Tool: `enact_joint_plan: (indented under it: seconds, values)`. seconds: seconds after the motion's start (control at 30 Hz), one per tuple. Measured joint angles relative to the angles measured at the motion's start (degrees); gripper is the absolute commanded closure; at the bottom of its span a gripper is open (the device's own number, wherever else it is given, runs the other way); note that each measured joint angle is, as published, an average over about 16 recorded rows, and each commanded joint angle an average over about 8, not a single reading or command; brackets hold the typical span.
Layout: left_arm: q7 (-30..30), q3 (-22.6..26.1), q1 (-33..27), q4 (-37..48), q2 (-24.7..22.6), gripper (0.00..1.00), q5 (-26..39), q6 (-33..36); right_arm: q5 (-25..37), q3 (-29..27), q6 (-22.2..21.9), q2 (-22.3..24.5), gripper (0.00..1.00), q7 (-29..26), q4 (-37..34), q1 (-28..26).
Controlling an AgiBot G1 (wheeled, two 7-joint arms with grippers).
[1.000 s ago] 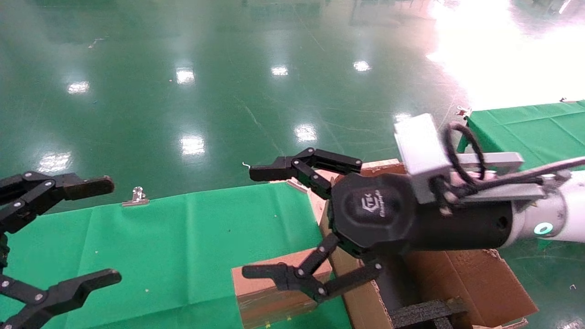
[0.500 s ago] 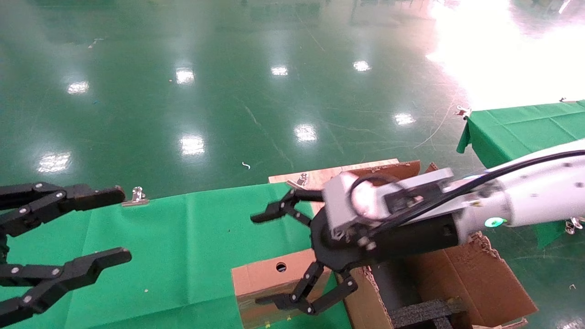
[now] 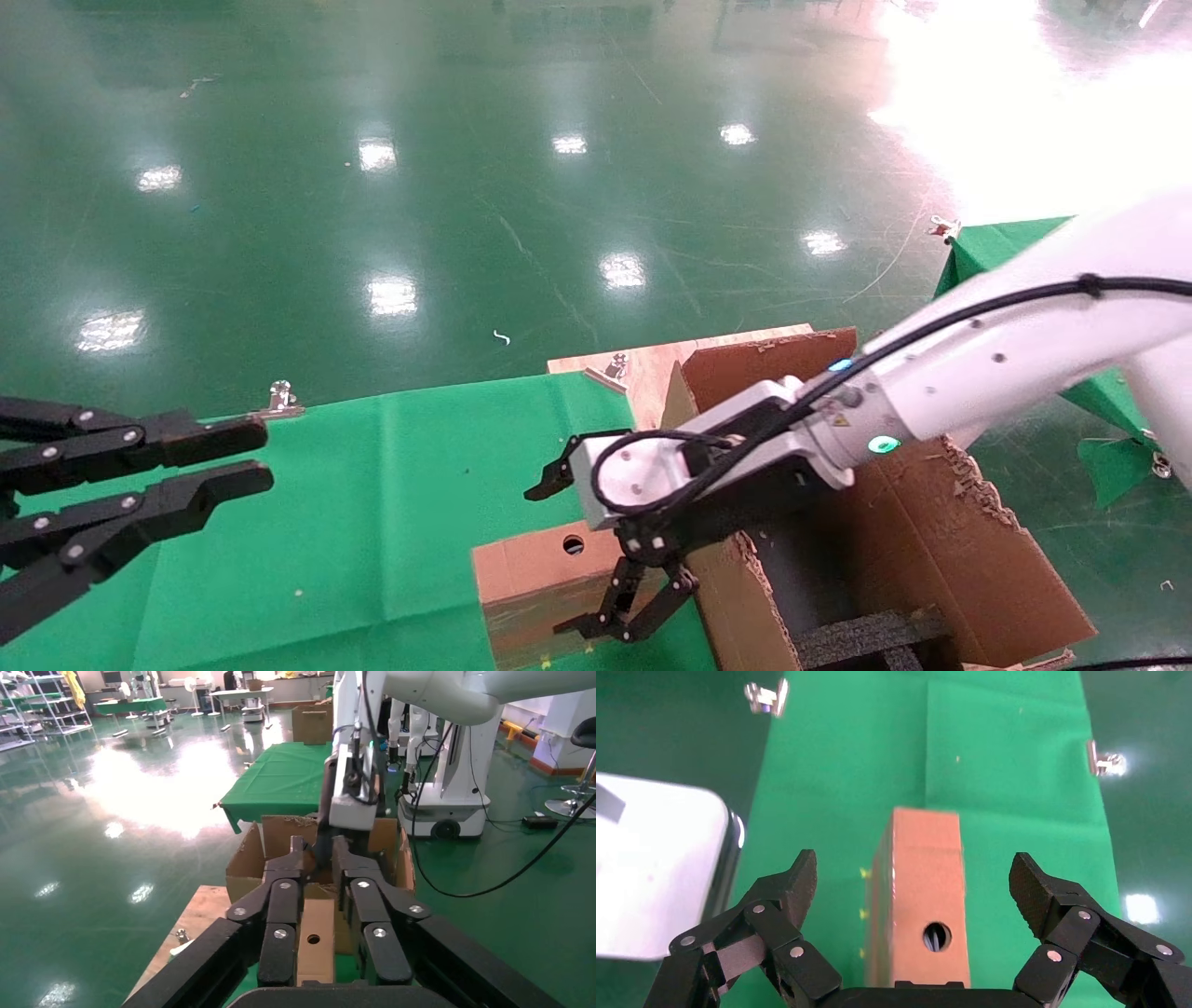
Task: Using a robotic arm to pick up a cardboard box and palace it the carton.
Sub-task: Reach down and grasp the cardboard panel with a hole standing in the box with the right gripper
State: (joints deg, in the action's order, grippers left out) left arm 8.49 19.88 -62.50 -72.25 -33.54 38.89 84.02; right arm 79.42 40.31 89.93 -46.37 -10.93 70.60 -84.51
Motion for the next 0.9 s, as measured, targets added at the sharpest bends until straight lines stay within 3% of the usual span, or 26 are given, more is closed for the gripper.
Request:
enact_joint_plan:
  seconds: [0.47,0.5,0.73,0.77,0.83,0.9]
  values:
    - [0.0,0.0,0.0,0.0,0.0,1.00,0.0,0.0,10.4,10.2,0.0,-6.9,0.00,2.7,-4.1,-7.1]
    - [0.0,0.0,0.0,0.0,0.0,0.95,0.0,0.0,10.8,10.9,0.0,-7.2,0.00,2.9,-4.3,-7.5]
    - [0.0,0.0,0.0,0.0,0.0,0.08,0.0,0.0,12.7,14.3,-0.1,-9.1,0.00,4.4,-5.8,-9.1]
    - [0.0,0.0,0.0,0.0,0.0,0.00,0.0,0.0,12.9,14.7,-0.1,-9.2,0.00,4.5,-6.0,-9.3]
    - [0.0,0.0,0.0,0.0,0.0,0.00,0.0,0.0,13.1,15.3,-0.2,-9.5,0.10,4.8,-6.2,-9.5]
    - [0.0,0.0,0.0,0.0,0.0,0.00,0.0,0.0,13.3,15.8,-0.2,-9.8,0.34,5.0,-6.4,-9.7]
